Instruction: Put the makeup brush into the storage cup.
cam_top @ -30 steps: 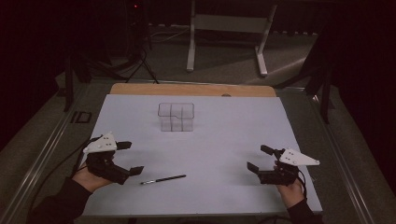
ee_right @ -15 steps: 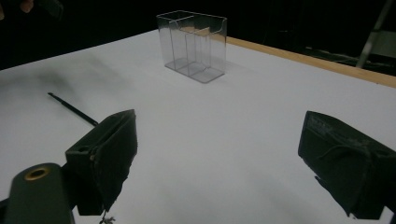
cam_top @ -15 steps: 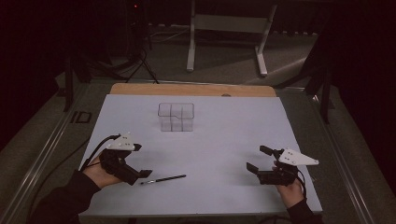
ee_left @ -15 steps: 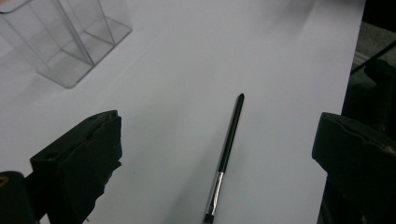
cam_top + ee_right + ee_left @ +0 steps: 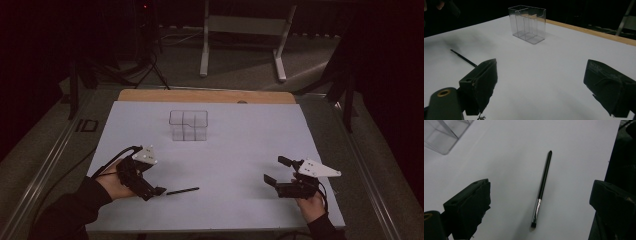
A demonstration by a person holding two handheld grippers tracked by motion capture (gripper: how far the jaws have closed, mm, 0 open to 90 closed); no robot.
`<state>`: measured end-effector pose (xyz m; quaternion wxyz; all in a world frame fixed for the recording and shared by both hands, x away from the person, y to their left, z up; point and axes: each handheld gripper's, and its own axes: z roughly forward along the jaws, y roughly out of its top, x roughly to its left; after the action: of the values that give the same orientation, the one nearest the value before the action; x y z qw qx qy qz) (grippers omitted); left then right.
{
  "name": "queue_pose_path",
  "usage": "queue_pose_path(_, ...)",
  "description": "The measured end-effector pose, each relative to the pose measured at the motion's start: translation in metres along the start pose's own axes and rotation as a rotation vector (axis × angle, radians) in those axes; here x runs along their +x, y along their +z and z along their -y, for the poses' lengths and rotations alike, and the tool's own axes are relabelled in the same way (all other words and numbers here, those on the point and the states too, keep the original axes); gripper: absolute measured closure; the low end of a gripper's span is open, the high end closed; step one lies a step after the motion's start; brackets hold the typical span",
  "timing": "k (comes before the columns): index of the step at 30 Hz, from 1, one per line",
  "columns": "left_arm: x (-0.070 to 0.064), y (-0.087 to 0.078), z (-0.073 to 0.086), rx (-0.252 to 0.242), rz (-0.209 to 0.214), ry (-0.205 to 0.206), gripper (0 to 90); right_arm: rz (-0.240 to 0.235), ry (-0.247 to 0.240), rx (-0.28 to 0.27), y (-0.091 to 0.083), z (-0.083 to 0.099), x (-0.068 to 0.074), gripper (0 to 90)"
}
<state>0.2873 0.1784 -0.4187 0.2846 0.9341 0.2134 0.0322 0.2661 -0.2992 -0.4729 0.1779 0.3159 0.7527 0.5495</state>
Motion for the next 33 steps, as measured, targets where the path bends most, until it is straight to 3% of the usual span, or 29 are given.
queue_pose_path(5,-0.002,0.008,-0.003,0.074,0.017,0.034,6.4,0.0,-0.001,0.0,0.0,0.0,0.0,11.9)
queue_pose_path(13,-0.005,0.019,-0.005,0.143,0.042,0.07,13.0,0.001,-0.002,0.002,0.0,0.0,0.0,11.9)
queue_pose_path(21,-0.005,0.029,-0.003,0.201,0.056,0.063,20.0,0.0,-0.002,0.003,0.0,0.0,0.0,11.9)
queue_pose_path(33,-0.005,0.041,0.004,0.217,0.038,0.064,41.8,-0.001,-0.003,0.004,0.001,0.0,0.0,11.9)
